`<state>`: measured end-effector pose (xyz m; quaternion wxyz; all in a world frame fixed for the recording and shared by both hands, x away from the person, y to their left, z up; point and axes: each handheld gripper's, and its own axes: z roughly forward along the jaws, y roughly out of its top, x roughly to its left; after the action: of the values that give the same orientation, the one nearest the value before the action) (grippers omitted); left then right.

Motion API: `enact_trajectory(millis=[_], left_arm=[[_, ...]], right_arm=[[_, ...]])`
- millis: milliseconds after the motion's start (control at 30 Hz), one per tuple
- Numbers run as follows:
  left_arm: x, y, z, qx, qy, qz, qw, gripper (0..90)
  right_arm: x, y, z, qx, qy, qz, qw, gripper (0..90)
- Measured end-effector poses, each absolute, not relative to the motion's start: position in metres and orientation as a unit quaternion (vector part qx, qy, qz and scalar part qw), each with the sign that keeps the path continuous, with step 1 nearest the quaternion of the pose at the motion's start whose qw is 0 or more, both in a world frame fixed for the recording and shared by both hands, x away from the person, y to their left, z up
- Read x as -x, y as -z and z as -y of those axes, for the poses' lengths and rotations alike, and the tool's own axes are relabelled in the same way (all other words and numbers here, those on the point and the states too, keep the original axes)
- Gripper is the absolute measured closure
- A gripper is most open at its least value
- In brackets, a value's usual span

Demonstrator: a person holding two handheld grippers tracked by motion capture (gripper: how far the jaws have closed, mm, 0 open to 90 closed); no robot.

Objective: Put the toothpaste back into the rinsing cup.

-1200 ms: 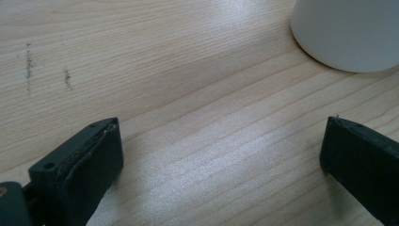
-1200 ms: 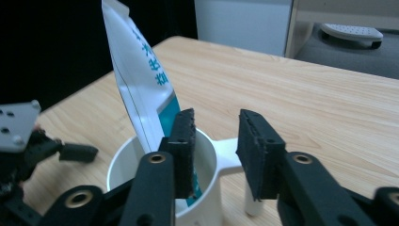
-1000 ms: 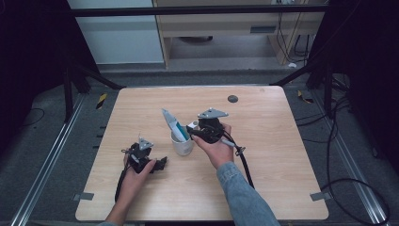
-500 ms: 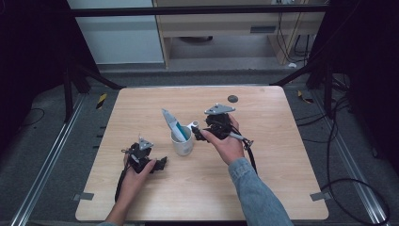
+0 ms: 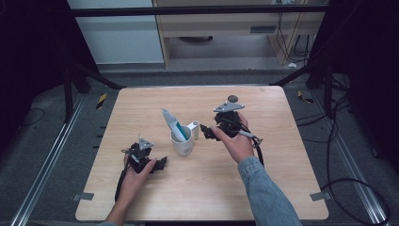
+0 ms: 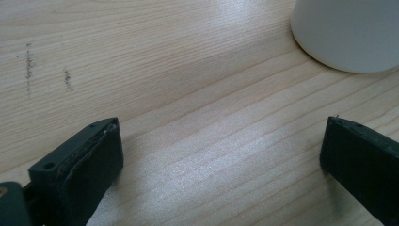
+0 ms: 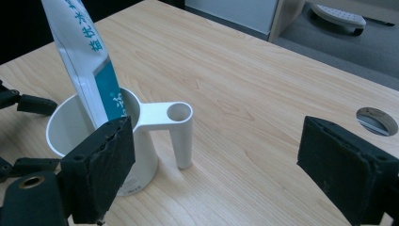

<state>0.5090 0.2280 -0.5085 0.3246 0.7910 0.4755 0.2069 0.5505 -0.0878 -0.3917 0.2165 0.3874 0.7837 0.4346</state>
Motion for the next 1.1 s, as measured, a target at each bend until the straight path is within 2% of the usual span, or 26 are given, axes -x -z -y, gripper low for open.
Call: enact_trajectory(millis=[400,633,1100], left_arm=[[-0.509,0.509,-0.228,-0.79,-0.207,-0.476,0.325,0.0],[-0.509,0.509,-0.228,-0.79,-0.207,-0.477,0.326,0.0],[-0.509,0.509,-0.228,-0.79,-0.207,-0.476,0.326,0.0]], right_arm=[[-0.551,0.388,0.11,-0.403,-0.424,-0.779,0.225,12.4],[-0.554,0.386,0.134,-0.416,-0.416,-0.774,0.234,17.0],[-0.553,0.405,0.175,-0.44,-0.371,-0.782,0.239,14.1]])
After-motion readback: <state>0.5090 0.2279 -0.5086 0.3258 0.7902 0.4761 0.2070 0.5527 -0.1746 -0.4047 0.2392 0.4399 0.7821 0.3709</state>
